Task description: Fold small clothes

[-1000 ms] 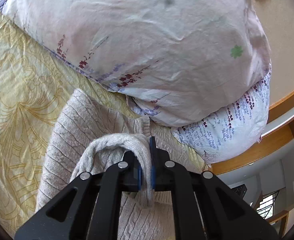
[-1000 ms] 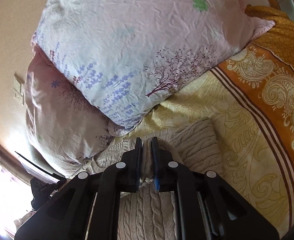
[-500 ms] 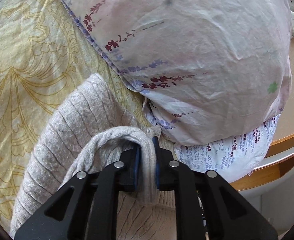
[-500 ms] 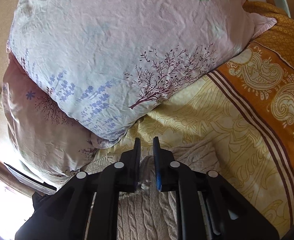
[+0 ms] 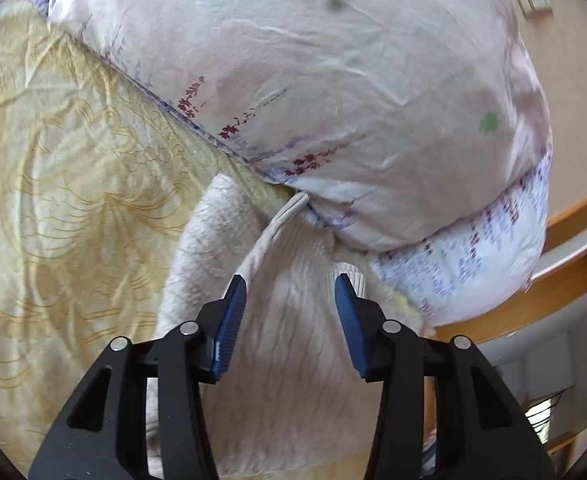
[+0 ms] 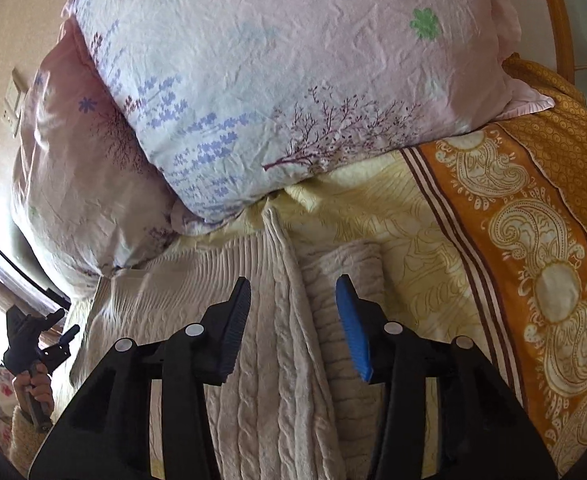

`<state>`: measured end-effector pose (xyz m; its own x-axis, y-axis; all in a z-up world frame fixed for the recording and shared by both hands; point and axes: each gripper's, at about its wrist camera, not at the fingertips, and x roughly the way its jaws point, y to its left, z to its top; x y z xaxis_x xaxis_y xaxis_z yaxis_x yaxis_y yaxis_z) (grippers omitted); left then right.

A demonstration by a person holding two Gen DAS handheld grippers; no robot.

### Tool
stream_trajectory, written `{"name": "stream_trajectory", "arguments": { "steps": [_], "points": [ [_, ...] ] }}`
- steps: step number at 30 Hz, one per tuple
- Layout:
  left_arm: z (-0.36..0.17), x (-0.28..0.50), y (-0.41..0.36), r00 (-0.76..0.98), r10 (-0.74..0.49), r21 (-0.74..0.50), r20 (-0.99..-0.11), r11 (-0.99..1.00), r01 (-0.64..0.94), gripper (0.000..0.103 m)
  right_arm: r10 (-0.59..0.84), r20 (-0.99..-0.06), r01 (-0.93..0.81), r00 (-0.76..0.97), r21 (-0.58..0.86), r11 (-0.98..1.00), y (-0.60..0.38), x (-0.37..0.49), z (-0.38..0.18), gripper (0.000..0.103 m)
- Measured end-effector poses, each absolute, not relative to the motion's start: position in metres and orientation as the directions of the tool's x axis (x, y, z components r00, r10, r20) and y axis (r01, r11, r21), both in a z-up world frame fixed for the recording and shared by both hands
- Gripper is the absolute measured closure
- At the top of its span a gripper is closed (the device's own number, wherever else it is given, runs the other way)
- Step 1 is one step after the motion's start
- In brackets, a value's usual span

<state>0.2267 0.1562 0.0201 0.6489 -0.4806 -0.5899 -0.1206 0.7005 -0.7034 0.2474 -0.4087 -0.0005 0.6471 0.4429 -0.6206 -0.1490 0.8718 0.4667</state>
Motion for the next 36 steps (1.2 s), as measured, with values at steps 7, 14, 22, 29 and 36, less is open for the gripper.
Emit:
{"name": "stream_trajectory", "arguments": {
  "steps": [7,14,22,29,36],
  "points": [
    [0.021,0.192,0.137,0.607,-0.363,-0.466,-0.706,0.885,-0.013,0.059,0.448,-0.654,-0.175,0.61,0.44,0.881,-0.407,0.23,-0.014,0.058],
    [0.01,0.19,0.121,0.583,-0.279,-0.358,-0.763,0.933,-0.022,0.059,0.477,-0.656,-0.205,0.585,0.45,0.869,-0.399,0.218,-0.021,0.059],
    [0.007,0.188,0.122,0.577,-0.301,-0.397,-0.759,0.917,-0.045,0.092,0.495,-0.628,-0.206,0.6,0.477,0.855,-0.403,0.206,-0.014,0.091],
    [0.016,0.18,0.132,0.583,-0.328,-0.428,-0.743,0.903,-0.038,0.094,0.547,-0.575,-0.2,0.608,0.556,0.807,-0.414,0.188,-0.006,0.092],
    [0.006,0.182,0.135,0.57,-0.316,-0.41,-0.759,0.911,-0.04,0.093,0.461,-0.647,-0.131,0.608,0.491,0.861,-0.416,0.188,-0.024,0.092]
  ]
}}
